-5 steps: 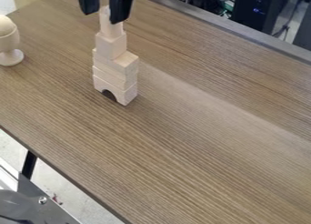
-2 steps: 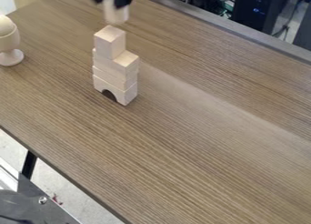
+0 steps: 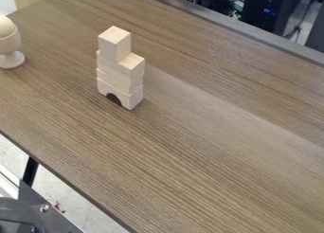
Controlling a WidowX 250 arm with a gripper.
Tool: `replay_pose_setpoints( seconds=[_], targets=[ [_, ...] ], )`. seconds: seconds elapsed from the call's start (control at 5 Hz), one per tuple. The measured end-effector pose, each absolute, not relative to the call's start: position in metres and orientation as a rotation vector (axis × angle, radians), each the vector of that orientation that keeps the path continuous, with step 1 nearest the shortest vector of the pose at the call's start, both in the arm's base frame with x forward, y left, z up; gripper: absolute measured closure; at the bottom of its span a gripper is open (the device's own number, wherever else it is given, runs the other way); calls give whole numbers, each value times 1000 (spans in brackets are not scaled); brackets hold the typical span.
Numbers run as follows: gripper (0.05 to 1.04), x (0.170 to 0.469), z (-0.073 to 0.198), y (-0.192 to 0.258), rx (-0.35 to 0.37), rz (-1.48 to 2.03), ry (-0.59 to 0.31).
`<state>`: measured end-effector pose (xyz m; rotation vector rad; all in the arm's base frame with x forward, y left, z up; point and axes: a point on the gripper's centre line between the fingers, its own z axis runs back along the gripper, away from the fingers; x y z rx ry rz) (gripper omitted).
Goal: Take the cylinder off of the tower and put it on the left side of the table
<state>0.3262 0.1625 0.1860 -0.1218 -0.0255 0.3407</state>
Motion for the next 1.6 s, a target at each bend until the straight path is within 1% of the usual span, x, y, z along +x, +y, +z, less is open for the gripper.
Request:
replay_pose_setpoints(
  seconds=[0.2, 0.4, 0.8, 1.0, 1.2, 1.4, 1.6],
  targets=[
    [580, 333, 158, 193, -70, 415, 32],
    [580, 328, 123, 210, -40, 434, 114],
    [580, 312, 74, 214, -36, 405, 236],
    [580, 298, 50, 222, -76, 427, 274],
    [501, 289, 41, 230, -83, 433, 273],
    [196, 283, 35, 233, -94, 452, 274],
    [83, 288, 50, 227, -122, 451, 231]
  ],
)
